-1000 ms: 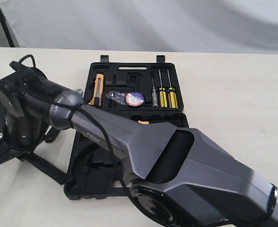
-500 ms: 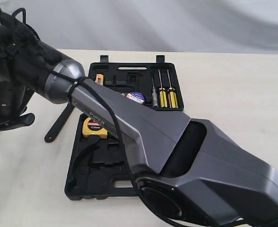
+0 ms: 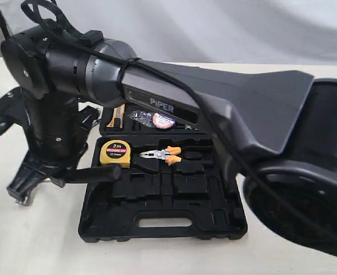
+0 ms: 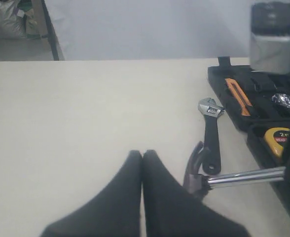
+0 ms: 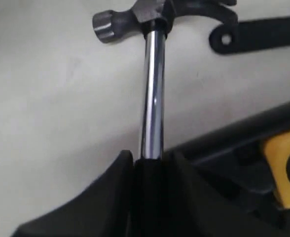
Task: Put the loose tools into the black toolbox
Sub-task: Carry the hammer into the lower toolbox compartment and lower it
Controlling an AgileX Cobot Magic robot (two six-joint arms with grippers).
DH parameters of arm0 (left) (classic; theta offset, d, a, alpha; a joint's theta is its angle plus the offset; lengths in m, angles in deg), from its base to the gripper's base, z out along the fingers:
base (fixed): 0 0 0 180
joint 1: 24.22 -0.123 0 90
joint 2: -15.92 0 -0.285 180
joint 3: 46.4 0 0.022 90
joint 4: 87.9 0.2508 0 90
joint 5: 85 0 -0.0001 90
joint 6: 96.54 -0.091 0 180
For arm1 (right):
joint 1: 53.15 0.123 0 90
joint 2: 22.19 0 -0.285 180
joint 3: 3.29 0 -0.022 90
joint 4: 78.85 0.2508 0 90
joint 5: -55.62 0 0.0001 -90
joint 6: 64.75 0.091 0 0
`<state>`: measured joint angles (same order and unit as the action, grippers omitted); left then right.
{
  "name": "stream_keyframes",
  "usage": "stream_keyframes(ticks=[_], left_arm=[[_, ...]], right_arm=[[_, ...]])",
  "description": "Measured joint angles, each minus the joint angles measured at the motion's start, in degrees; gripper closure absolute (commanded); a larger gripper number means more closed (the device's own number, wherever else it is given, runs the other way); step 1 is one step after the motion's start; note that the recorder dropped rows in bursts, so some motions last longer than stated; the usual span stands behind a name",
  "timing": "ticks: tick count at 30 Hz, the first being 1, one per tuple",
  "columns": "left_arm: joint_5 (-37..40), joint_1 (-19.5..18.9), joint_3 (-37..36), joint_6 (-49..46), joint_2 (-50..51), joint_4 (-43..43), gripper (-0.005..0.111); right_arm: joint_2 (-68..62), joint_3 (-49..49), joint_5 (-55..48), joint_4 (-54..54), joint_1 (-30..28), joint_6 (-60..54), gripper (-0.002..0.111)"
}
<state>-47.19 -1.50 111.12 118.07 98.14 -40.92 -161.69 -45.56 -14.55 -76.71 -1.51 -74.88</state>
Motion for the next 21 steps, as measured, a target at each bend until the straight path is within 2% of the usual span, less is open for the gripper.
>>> stream_keyframes(ticks=[2, 7, 9, 14, 18, 21], left_arm=[[0.0, 0.0, 0.0, 0.0, 0.0, 0.0, 0.105], [0.0, 0.0, 0.0, 0.0, 0.0, 0.0, 0.105], [0.0, 0.0, 0.0, 0.0, 0.0, 0.0, 0.105], [0.0, 0.0, 0.0, 0.0, 0.0, 0.0, 0.105], [0.0, 0.0, 0.0, 0.0, 0.0, 0.0, 0.105], [0.0, 0.0, 0.0, 0.0, 0.0, 0.0, 0.105]], right_arm=[[3.4, 5.94, 0.0, -2.13, 0.0, -1.96, 0.109], [6.72, 13.37, 0.11, -3.9, -1.27, -5.31, 0.106], [6.85, 15.67, 0.11, -4.28, -2.06, -5.72, 0.096], [6.85, 18.88, 0.11, -5.36, -3.22, -6.1, 0.058], [6.85, 18.17, 0.11, -6.47, -3.21, -6.1, 0.055], [6.95, 16.24, 4.14, -4.79, -3.21, -5.75, 0.055]])
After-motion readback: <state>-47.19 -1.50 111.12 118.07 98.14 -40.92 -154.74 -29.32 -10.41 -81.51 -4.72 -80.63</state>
